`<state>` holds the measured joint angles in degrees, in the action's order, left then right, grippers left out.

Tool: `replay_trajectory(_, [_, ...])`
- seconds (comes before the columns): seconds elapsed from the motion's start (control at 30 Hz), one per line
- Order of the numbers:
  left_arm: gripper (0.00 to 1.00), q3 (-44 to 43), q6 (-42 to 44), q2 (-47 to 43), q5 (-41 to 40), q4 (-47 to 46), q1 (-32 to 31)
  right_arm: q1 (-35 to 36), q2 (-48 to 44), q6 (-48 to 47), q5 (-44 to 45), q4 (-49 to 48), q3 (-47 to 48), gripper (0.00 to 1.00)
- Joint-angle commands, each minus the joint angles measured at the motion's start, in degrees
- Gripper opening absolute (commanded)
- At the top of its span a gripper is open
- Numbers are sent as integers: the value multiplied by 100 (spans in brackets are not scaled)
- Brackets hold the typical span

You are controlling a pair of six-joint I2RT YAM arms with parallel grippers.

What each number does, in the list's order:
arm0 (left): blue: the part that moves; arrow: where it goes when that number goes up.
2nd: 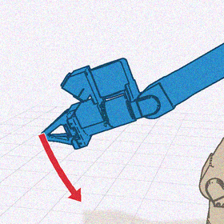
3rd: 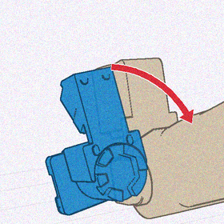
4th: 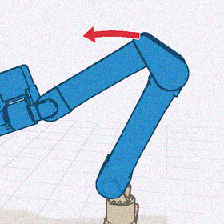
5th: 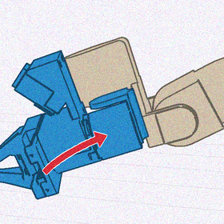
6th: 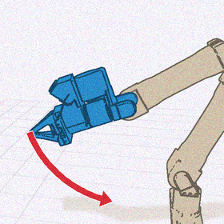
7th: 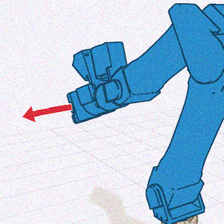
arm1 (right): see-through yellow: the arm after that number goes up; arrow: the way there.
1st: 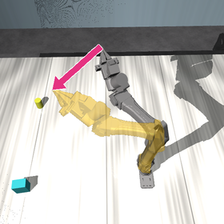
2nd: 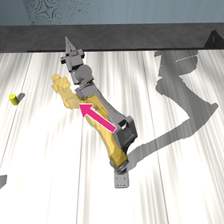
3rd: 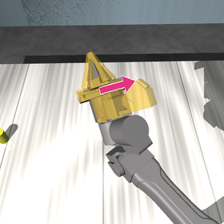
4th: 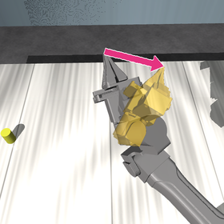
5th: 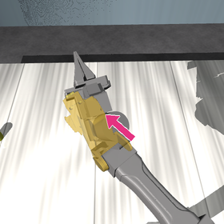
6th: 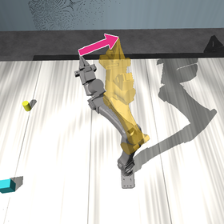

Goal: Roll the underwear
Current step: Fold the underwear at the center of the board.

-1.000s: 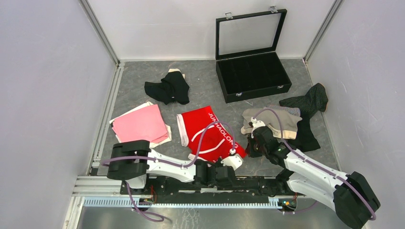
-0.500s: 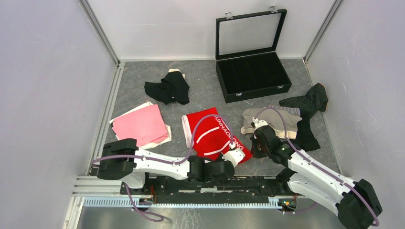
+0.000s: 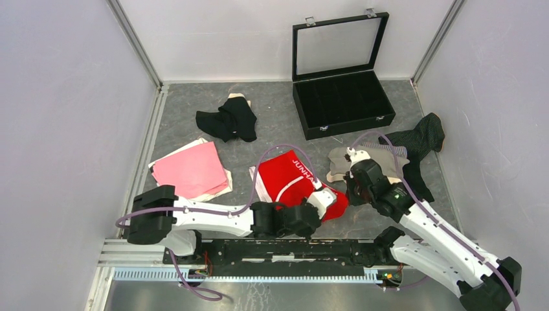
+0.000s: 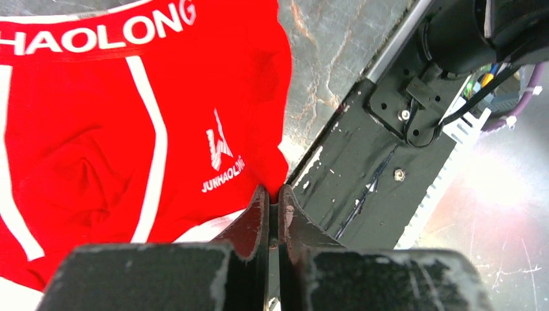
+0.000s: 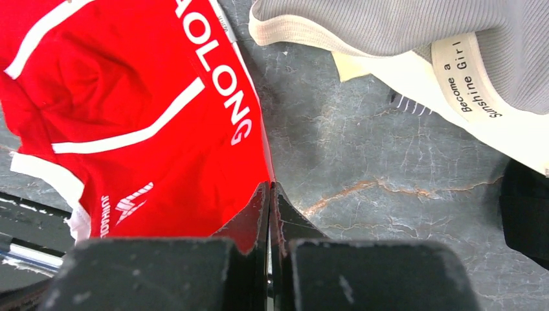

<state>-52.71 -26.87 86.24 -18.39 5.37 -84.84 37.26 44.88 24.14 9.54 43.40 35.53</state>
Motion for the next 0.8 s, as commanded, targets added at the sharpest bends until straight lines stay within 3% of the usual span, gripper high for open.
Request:
replay_trajectory(0.0, [2,14,229,-528,320,-376,309,-5,-42,-72,-30,183,432,0])
replay_trajectory(0.27, [2,513,259,-1458,592,-419,1200,-2,354,58,-118,-718,1025,0])
replay_trajectory(0.77, [2,705,985,-2042,161,315,2635,-13,2704,-348,42,-1879,2373,0])
